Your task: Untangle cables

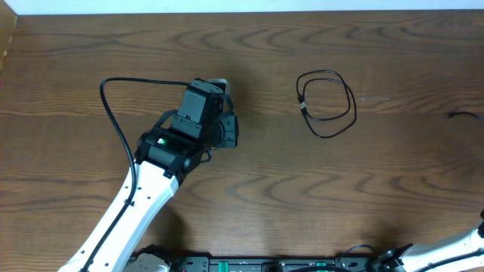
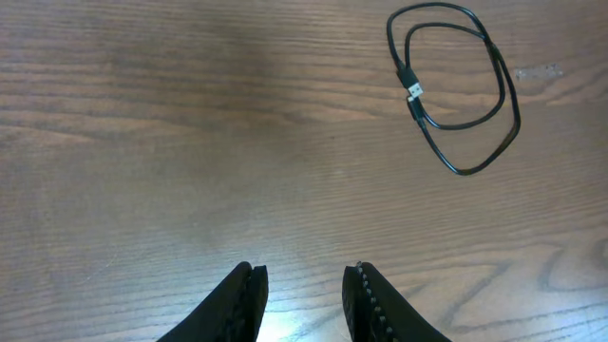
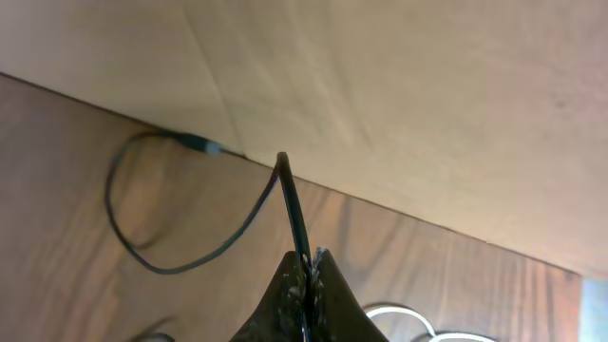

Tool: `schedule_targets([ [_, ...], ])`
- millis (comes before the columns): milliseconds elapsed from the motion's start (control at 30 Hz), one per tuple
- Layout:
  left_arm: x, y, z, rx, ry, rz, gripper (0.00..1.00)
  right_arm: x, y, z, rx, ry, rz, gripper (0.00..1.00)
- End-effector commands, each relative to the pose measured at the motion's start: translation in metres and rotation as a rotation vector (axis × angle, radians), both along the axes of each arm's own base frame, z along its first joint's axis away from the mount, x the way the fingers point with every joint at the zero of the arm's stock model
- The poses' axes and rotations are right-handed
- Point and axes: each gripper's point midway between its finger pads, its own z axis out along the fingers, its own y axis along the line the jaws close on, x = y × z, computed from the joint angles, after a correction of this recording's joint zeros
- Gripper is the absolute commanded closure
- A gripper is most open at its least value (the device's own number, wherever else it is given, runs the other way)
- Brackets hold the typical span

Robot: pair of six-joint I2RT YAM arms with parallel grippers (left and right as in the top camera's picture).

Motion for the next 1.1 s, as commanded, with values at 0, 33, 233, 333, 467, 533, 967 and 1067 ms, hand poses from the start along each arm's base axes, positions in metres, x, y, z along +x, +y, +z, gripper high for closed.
schedule_targets([
  [0,-0.001,-0.001,-0.004,0.009,0.007,-0.015,0.68,-0.004,-0.002,0.009,-0.040,0.045,-0.004,0.99],
  [33,-0.001,-0.001,-0.004,0.009,0.007,-0.015,0.68,-0.004,-0.002,0.009,-0.039,0.046,-0.003,0.99],
  [233,-0.001,-0.001,-0.004,0.008,0.007,-0.015,0.68,0.005,0.000,0.005,-0.043,0.059,0.026,0.99],
  [333,-0.001,-0.001,-0.004,0.008,0.007,-0.015,0.68,0.014,0.001,-0.004,-0.031,0.067,0.041,0.99],
  [467,-0.001,-0.001,-0.004,0.008,0.007,-0.015,0.68,0.036,0.006,-0.032,-0.010,0.130,0.122,0.99],
  [533,-0.001,-0.001,-0.004,0.008,0.007,-0.015,0.68,0.047,0.009,-0.048,0.010,0.154,0.149,0.99],
  [967,-0.003,-0.005,-0.004,0.008,0.007,-0.026,0.68,0.068,0.031,-0.188,0.214,0.372,0.251,0.99],
  [1067,-0.005,-0.009,-0.004,0.008,0.006,-0.040,0.68,0.064,0.031,-0.198,0.232,0.392,0.243,0.99],
])
